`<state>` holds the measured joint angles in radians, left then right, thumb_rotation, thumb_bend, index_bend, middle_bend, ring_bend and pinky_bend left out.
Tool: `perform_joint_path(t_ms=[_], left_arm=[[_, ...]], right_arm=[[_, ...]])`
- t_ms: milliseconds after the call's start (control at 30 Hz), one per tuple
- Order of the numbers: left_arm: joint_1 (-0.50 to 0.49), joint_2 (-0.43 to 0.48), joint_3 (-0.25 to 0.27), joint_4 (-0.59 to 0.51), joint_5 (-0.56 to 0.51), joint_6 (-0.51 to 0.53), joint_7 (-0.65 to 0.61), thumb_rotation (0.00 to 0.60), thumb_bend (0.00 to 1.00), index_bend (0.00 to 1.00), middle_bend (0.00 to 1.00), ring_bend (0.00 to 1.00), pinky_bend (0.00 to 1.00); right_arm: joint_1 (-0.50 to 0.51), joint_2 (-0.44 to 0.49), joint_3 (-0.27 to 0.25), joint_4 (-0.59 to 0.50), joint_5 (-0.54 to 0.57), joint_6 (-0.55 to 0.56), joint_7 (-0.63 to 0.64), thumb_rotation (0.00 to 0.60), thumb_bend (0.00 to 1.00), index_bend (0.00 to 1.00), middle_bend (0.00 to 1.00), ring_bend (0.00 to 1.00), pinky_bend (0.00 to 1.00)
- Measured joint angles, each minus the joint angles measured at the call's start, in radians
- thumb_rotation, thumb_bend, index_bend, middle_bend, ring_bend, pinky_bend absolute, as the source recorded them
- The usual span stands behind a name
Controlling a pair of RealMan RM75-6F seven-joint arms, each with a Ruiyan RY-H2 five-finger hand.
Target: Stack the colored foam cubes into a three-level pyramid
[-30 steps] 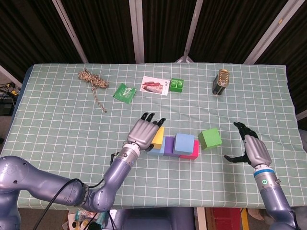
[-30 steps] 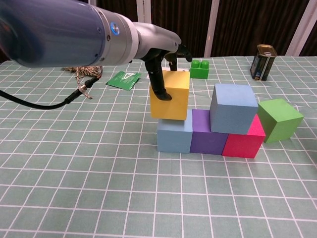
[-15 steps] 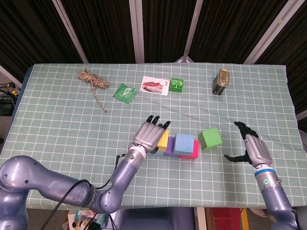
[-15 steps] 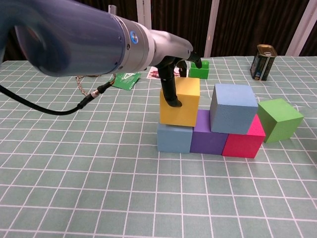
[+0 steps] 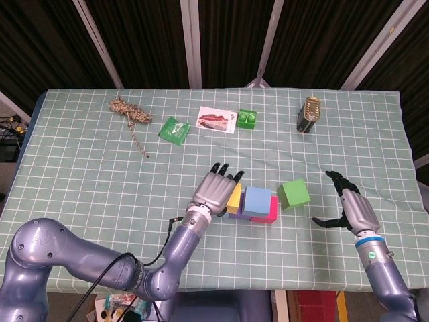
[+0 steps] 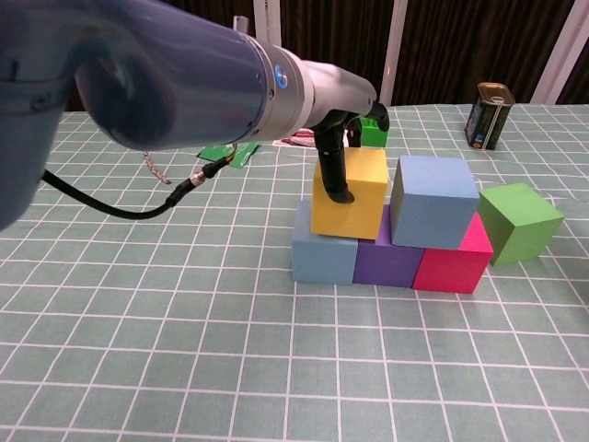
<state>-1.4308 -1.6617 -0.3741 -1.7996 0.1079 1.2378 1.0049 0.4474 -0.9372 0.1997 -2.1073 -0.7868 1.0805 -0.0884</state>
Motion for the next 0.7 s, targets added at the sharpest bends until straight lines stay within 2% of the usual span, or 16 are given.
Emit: perform_joint_path(t_ms=[700], left_arm=[[-0.013,-0.023,-0.012,0.016,-0.014,0.012,0.014,0.6,0.43,0.01,0.29,0.0,0.0]], right_arm=[[0.003,0.006,-0.005,0.0,-0.003,-0.007,0.014,0.6,0.17,0.0,0.0,0.0,0.0]])
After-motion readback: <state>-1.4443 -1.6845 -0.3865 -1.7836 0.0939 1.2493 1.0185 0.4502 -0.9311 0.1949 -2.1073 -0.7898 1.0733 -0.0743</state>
